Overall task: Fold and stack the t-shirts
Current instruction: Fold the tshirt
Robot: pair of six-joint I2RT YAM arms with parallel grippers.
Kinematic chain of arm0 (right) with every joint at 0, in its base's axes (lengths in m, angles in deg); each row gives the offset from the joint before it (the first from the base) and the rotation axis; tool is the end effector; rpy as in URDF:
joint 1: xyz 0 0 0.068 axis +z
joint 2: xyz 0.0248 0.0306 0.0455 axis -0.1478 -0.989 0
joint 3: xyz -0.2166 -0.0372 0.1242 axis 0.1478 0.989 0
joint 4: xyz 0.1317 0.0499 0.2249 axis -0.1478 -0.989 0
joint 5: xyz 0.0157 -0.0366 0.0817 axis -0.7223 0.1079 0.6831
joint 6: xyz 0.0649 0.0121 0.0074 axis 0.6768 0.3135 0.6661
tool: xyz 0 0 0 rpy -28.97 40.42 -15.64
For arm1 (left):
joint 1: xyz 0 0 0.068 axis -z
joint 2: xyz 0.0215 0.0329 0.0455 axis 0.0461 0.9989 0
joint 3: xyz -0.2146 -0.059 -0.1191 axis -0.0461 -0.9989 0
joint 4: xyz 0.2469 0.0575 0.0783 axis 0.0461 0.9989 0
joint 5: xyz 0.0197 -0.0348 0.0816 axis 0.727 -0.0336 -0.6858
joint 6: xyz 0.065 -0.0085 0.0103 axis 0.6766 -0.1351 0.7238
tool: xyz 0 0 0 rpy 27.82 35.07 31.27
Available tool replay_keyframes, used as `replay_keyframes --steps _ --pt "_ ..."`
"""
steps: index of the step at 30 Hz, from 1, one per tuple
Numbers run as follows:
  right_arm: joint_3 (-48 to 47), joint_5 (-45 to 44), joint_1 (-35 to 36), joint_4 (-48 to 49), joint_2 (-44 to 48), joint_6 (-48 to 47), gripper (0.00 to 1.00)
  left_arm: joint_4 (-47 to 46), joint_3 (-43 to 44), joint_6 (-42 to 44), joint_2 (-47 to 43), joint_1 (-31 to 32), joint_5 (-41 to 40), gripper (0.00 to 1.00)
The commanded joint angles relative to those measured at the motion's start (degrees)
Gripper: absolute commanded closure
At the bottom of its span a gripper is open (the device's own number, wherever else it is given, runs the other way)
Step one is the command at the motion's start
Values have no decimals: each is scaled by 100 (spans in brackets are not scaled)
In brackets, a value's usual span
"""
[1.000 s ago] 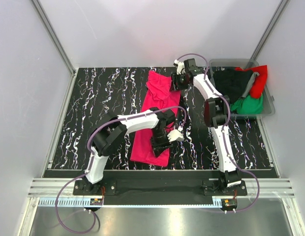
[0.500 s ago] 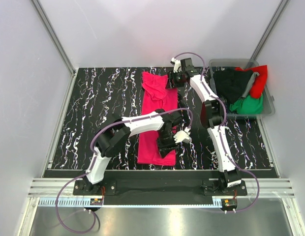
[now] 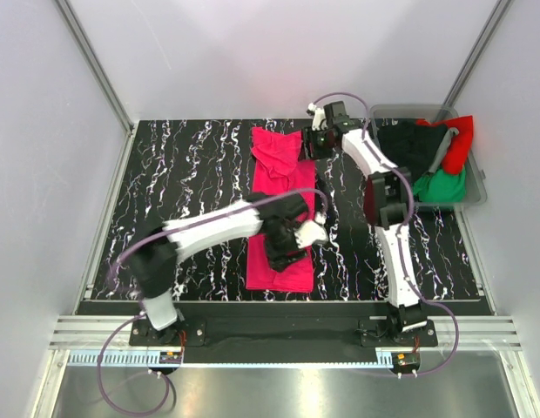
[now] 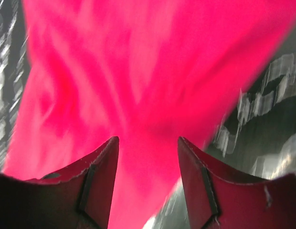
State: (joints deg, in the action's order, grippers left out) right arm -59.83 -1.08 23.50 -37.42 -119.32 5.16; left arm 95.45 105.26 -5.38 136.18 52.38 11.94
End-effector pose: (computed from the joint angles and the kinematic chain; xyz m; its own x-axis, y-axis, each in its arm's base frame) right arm 0.5407 0.1663 0.1492 -0.7332 -0.2097 -0.6469 -0.4921 0.8201 0.2920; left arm 0.1942 -0.3059 0.1658 -0.2198 0.9347 -0.2794 0.9633 0.1628 -0.2134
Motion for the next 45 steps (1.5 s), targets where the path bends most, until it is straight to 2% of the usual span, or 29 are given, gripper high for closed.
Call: replay_keyframes --steps 1,2,3,4,5,6,10,12,15,19,22,29,40,45 --pt "1075 76 -103 44 2128 560 41 -160 -219 -550 -1941 -176 -673 40" --pt "2054 234 -129 71 2480 720 41 -151 -316 -804 -2172 -289 -638 38" --pt "2603 340 -129 88 3188 852 41 -160 -552 -1416 -2349 -613 -481 37" --pt "3157 436 -129 132 3535 1201 41 -195 -702 -1770 -2620 -833 -340 39" --pt "4232 716 -138 132 4147 1405 41 -343 -1121 -2139 -2736 -1070 -173 40" --pt "4730 884 -129 132 4415 1564 41 -449 -1334 -2935 -2842 -1569 107 42" --pt "7207 1359 -129 185 5523 2608 41 -1089 -2398 -4259 -2983 -2565 811 39" --pt "7896 1606 -112 316 5926 2908 41 -1293 -2960 -4785 -2975 -2908 1101 37" --pt "9022 1633 -68 536 6340 3261 42 -1636 -3575 -5261 -2983 -3068 1339 36" --pt "10032 1466 624 764 6798 3655 43 -2118 -4235 -5675 -3027 -3068 1305 37" --pt "10237 1343 968 1063 6948 3885 43 -2339 -4596 -5922 -2975 -3059 1348 37" --pt "10115 1272 1118 1450 6282 4122 42 -2655 -4711 -6133 -2650 -3024 1314 34" --pt "9939 1228 1532 1750 5797 4342 47 -2910 -4870 -6238 -2570 -2945 1296 50" --pt "9982 1211 1541 1741 5815 4316 51 -3042 -4905 -6309 -2509 -2708 1199 51"
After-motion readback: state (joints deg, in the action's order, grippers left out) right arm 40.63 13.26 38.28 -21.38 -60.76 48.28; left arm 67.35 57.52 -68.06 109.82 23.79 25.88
